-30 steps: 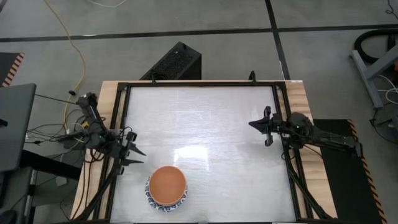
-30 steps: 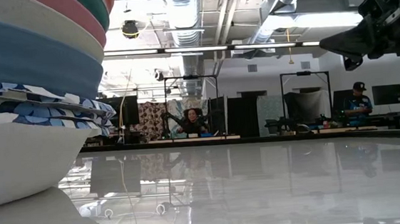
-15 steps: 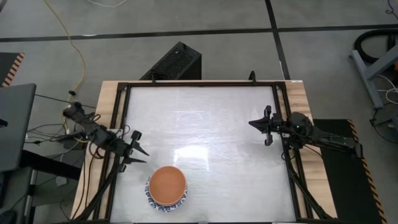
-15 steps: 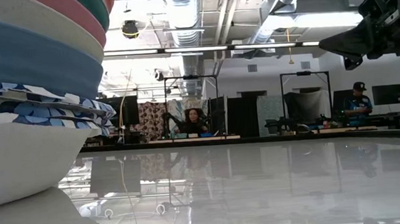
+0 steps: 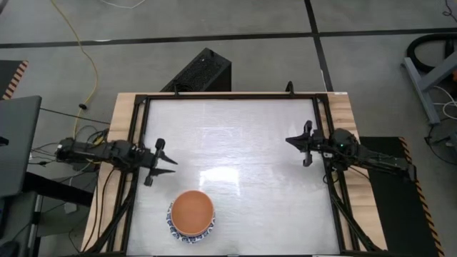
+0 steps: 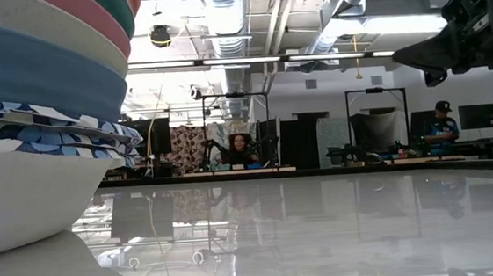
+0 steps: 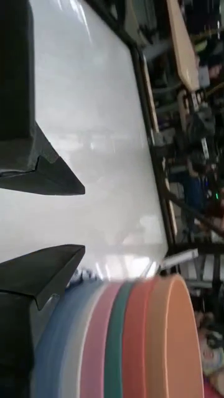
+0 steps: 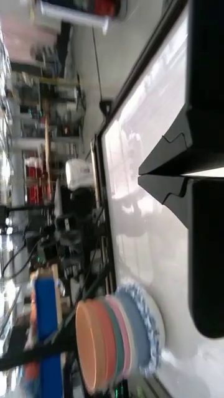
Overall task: Nest bowls inside each other
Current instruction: Return to Home Position
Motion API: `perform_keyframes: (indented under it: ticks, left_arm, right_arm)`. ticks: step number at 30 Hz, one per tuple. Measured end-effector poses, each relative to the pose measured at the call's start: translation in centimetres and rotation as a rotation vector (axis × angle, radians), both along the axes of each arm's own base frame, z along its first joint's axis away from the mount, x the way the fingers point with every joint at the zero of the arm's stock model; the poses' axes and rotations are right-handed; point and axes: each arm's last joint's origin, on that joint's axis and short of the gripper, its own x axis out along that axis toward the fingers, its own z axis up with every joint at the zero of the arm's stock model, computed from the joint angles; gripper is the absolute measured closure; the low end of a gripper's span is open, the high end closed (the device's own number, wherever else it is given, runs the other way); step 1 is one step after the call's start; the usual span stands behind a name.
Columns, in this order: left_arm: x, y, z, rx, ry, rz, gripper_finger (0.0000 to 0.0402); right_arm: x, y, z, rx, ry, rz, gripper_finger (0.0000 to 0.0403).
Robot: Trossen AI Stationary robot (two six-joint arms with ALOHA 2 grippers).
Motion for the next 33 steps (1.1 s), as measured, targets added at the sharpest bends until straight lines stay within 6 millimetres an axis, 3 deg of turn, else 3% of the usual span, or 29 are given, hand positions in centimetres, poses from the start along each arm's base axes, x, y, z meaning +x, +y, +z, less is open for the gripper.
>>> perform_keyframes:
  ticks: [12, 21, 33]
  left_arm:
    - [-0.2, 1.3, 0.9, 0.049, -0.008, 0.185, 0.0272]
    - [-0.3, 1.8, 0.5, 0.021, 0.052, 0.194, 0.0272]
    - [0.5, 2.0, -0.2, 0.001, -0.082, 0.221, 0.0272]
  right_arm:
    - [-0.6, -1.6, -0.1, -0.049, 0.020, -0.206, 0.0378]
    - [-0.9, -2.2, 0.0, -0.048, 0.015, -0.188, 0.0378]
    - [-0.6, -2.4, -0.4, 0.007, 0.053, -0.165, 0.0378]
